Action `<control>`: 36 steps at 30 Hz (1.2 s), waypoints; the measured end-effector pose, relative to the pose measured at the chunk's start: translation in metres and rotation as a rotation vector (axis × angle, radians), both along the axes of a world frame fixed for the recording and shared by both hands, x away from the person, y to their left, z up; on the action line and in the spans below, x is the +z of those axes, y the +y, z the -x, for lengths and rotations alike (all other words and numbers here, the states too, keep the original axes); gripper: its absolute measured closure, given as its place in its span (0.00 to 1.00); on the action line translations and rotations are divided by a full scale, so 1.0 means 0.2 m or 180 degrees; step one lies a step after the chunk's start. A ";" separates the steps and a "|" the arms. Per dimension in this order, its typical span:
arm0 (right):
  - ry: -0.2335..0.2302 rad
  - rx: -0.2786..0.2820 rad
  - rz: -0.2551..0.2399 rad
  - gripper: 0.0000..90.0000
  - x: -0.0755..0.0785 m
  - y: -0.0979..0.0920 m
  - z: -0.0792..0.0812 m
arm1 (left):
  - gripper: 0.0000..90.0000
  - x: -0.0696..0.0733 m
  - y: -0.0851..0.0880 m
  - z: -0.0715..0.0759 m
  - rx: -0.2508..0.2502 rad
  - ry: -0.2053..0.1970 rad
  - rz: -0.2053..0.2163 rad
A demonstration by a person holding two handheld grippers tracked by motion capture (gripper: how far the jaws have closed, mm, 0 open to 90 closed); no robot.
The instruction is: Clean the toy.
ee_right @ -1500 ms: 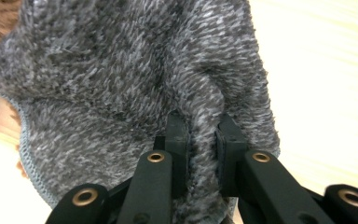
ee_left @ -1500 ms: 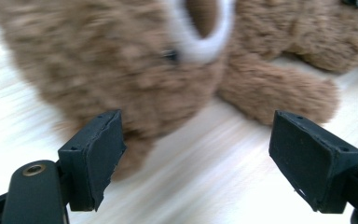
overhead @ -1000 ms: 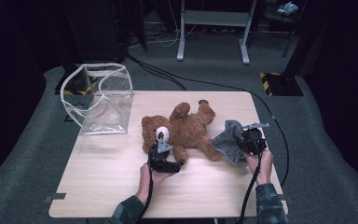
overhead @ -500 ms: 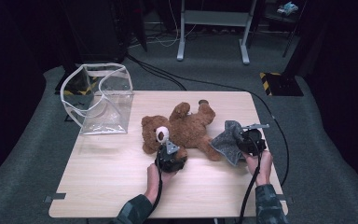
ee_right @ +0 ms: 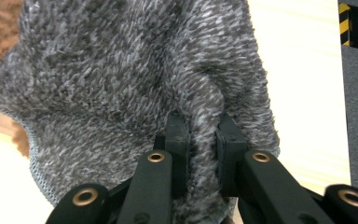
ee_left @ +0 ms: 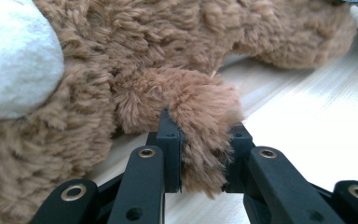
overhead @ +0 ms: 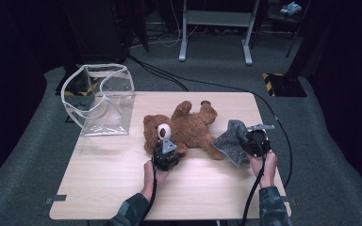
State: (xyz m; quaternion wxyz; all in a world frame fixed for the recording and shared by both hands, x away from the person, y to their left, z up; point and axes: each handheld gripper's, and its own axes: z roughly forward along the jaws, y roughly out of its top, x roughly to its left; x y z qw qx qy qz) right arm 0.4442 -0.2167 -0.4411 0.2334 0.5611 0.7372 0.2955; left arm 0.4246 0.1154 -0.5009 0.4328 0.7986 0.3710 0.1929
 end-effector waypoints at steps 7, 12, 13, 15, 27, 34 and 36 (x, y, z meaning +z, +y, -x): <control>-0.0029 0.0034 -0.0021 0.88 0.02 0.02 0.01 | 0.83 0.06 0.02 -0.02 -0.0067 -0.0029 -0.0013; -0.0102 0.0088 -0.0007 0.88 0.04 0.06 0.02 | 0.83 0.09 0.04 -0.02 -0.0080 -0.0050 0.0000; -0.0128 0.0110 -0.0003 0.88 0.05 0.06 0.02 | 0.83 0.10 0.04 -0.02 -0.0091 -0.0054 -0.0016; -0.0180 0.0146 0.0005 0.88 0.07 0.08 0.03 | 0.83 0.11 0.05 -0.02 -0.0098 -0.0082 -0.0015; -0.0460 0.0660 0.0065 0.88 0.12 0.44 0.02 | 0.82 0.14 0.07 -0.05 -0.0134 -0.0093 -0.0039; -0.0555 0.1091 0.0175 0.88 0.10 0.75 0.01 | 0.82 0.14 0.07 -0.06 -0.0180 -0.0046 -0.0005; -0.0541 0.1192 0.0218 0.88 0.07 0.83 -0.01 | 0.82 0.14 0.07 -0.06 -0.0191 -0.0038 -0.0010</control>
